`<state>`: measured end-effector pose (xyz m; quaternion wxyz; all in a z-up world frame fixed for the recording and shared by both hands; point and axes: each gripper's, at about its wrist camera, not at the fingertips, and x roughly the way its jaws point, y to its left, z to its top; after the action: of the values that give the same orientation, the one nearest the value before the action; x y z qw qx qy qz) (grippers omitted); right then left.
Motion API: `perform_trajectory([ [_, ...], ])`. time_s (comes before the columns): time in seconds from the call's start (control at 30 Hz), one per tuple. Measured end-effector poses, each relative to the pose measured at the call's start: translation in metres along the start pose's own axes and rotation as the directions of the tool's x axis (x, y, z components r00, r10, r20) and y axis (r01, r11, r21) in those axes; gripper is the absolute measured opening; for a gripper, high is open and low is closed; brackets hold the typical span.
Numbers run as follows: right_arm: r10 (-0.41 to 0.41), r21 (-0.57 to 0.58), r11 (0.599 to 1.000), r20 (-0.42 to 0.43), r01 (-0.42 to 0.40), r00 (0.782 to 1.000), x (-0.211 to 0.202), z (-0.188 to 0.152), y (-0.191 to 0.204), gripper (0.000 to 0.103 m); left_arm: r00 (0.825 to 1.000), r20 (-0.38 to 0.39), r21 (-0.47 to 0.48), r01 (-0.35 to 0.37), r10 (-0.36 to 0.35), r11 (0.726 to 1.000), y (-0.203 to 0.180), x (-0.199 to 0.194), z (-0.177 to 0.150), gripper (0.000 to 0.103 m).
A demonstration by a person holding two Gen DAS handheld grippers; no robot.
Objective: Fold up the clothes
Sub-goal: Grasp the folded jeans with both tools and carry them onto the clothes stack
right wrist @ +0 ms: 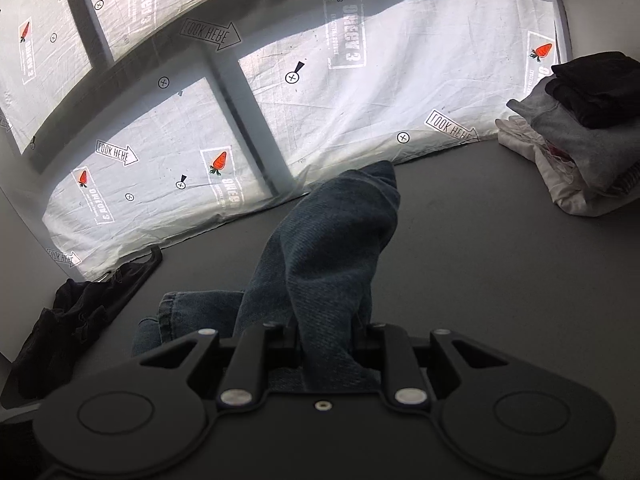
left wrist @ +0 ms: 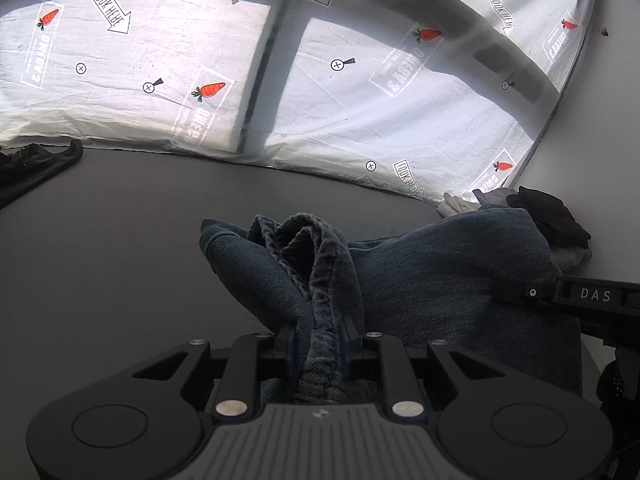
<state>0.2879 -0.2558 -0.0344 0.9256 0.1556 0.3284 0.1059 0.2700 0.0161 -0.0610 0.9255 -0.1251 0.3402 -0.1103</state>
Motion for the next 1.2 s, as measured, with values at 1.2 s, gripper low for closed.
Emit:
perform_trajectory([
  [1.2,-0.065,-0.235,0.957,0.405,0.172,0.912,-0.118,0.222,-0.357,0.019,0.934,0.223,0.102,0.264,-0.28,0.959,-0.401,0.164,0.056,0.023],
])
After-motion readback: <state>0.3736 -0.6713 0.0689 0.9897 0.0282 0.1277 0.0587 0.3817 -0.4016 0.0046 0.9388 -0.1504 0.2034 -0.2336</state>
